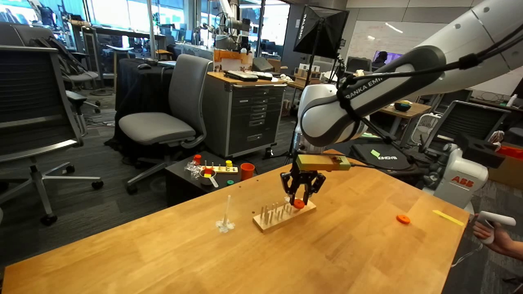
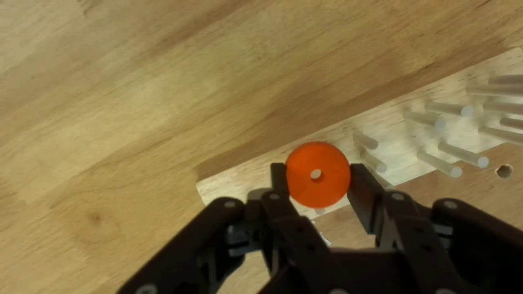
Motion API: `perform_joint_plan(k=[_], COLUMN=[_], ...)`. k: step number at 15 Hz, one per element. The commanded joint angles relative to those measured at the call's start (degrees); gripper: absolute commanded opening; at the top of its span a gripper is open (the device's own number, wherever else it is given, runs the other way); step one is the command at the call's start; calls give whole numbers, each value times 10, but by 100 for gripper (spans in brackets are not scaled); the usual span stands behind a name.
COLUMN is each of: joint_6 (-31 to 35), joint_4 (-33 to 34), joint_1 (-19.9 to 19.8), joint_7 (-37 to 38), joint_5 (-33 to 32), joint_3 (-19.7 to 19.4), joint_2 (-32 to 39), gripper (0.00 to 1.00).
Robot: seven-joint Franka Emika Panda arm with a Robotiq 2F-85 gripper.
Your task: Place the orange ring on the left side of the table on the wooden stand, stack the ring on the right on top of the other orange ring
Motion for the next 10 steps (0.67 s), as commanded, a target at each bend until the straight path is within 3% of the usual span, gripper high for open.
perform_joint_plan(k=[1,10], joint_6=[-26,-37], joint_4=[33,32], joint_1=[6,-5], joint_7=[13,15], joint_5=[-2,4], joint_3=[-5,-3], joint_2=[17,17], gripper=[17,17])
